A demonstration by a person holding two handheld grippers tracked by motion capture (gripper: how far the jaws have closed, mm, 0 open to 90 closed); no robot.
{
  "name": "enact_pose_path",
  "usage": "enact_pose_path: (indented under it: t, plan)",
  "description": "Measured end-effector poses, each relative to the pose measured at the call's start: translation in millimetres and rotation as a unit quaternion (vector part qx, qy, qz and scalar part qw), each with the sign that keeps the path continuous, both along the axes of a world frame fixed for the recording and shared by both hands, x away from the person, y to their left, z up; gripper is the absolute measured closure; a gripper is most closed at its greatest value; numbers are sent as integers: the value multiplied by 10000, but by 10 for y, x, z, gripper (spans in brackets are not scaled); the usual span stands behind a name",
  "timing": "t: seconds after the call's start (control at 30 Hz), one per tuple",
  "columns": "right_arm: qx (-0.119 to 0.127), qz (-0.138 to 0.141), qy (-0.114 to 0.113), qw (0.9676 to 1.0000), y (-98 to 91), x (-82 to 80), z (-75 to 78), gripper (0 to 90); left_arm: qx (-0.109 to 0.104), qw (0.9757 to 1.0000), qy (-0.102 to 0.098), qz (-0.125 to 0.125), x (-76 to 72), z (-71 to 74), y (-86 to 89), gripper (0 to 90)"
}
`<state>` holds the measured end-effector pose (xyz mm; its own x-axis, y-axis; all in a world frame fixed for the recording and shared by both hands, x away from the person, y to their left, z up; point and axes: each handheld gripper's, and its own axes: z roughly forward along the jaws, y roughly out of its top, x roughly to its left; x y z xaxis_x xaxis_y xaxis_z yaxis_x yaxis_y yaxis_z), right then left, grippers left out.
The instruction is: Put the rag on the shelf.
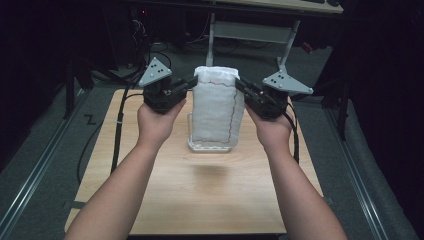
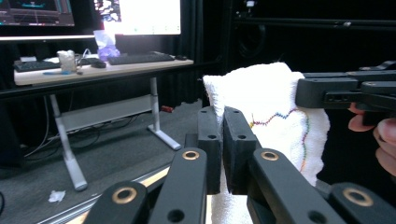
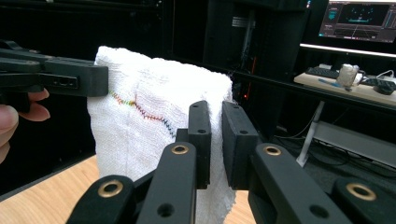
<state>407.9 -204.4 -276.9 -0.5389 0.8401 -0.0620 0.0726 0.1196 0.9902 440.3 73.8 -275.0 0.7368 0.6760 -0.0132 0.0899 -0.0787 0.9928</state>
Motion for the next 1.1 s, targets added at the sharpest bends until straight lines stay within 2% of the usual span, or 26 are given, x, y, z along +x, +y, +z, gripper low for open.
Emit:
enact_pose_path:
  t: [0.03,0.17,0.2,0.23,0.33,0.43,0.57,0.63,0.73,0.9,1.03,1.1]
  plan:
    - [19,-3,0,10000,12,68,1,831,6,10000,-2,45,29,0,3,867]
    - [34,-42,29,10000,31,159,-18,830,45,9999,16,96,137,-25,-4,867]
    - [50,-33,97,9999,34,249,-52,831,40,9999,23,114,171,-40,-2,867]
    - [50,-33,97,9999,34,249,-52,831,18,9999,47,125,208,-56,0,867]
    - [80,-60,230,9997,36,391,-87,830,-50,9999,97,127,317,-105,2,867]
    - [130,-64,334,9993,31,504,-112,830,-182,9995,245,117,424,-156,5,866]
    - [73,-88,385,9992,31,627,-150,830,-62,9994,227,238,549,-229,-31,866]
    - [27,-95,393,9992,33,676,-174,830,-93,9992,299,232,608,-254,-31,866]
    - [53,-100,431,9990,26,740,-210,829,-24,9993,227,295,654,-286,-56,866]
    - [9,-156,468,9988,23,848,-284,829,1,9988,318,364,759,-342,-87,865]
    - [-88,-211,614,9978,8,965,-336,829,101,9986,345,389,823,-353,-133,865]
    - [-98,-222,666,9975,-3,1014,-343,828,81,9985,369,400,852,-367,-144,865]
